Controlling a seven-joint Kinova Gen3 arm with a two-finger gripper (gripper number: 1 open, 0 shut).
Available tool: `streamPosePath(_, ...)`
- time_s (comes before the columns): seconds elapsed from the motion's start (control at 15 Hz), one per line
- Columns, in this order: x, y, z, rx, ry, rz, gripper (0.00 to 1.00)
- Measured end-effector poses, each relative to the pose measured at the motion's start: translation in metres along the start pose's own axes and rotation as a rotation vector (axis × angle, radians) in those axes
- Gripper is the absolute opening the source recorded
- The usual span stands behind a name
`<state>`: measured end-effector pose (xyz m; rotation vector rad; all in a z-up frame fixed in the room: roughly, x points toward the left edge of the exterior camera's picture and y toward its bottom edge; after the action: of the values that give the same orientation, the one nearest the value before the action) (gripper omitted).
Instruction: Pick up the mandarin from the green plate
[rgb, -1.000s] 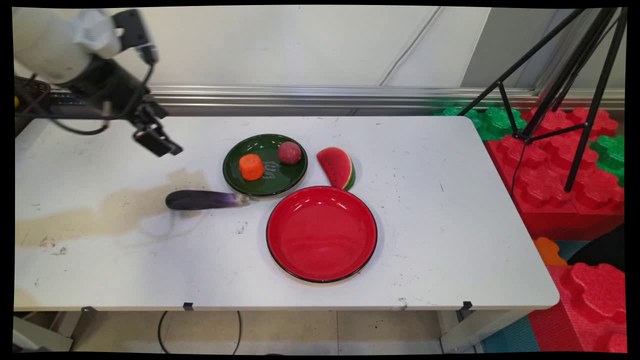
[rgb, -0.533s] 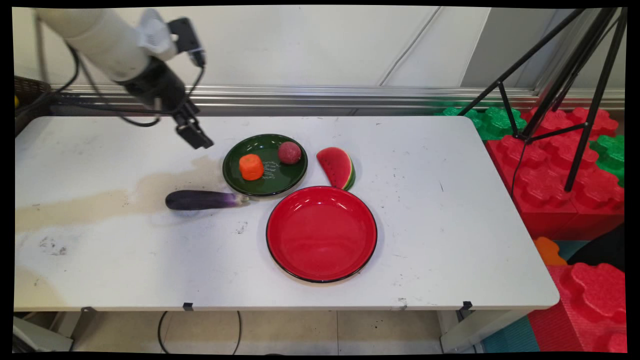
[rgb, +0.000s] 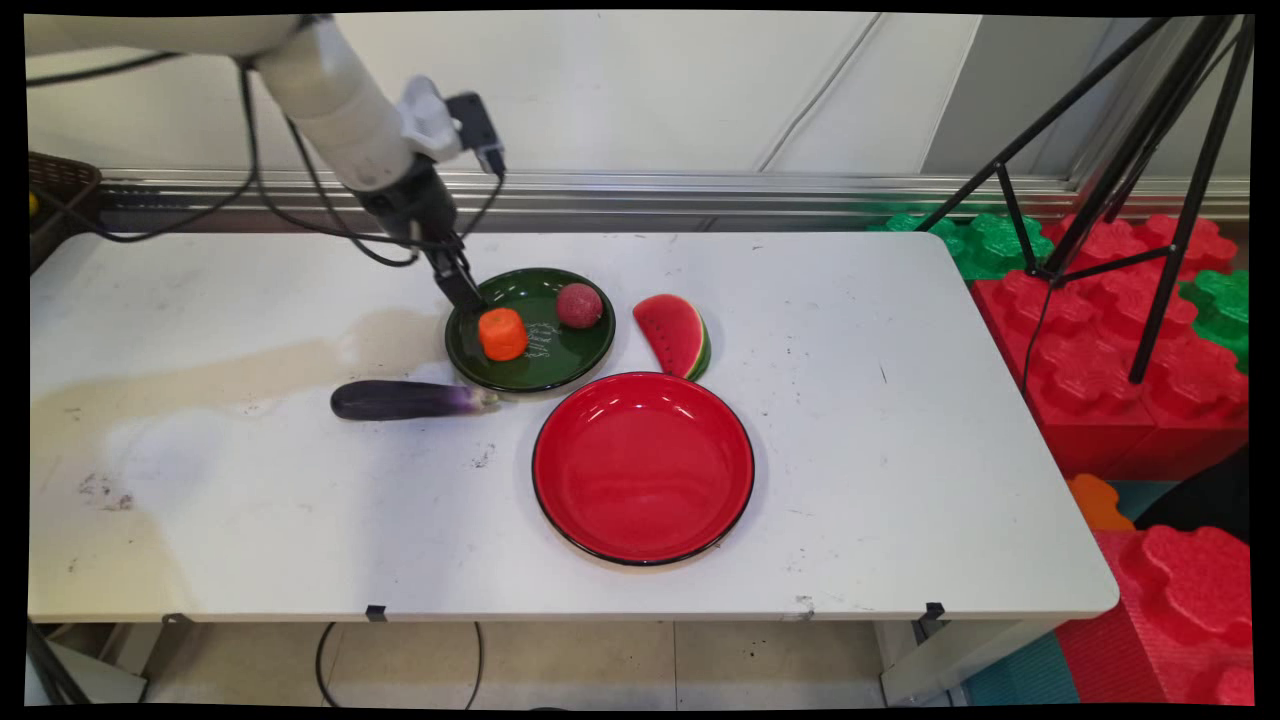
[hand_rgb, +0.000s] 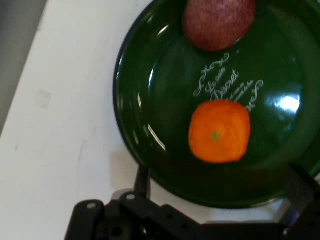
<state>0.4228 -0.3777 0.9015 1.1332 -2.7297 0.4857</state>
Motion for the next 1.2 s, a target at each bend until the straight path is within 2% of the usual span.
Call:
streamPosePath(0.4, 0.017, -0.007, 0.054, -0.055, -0.046, 0.027, 1.00)
streamPosePath(0.8, 0.023, -0.007, 0.092, -0.102, -0.078, 0.031, 1.00)
streamPosePath(1.07, 0.023, -0.006, 0.108, -0.120, -0.094, 0.024, 1.00)
streamPosePath(1.13, 0.023, -0.006, 0.110, -0.121, -0.094, 0.021, 0.00)
streamPosePath(1.2, 0.023, -0.006, 0.112, -0.121, -0.093, 0.019, 0.00)
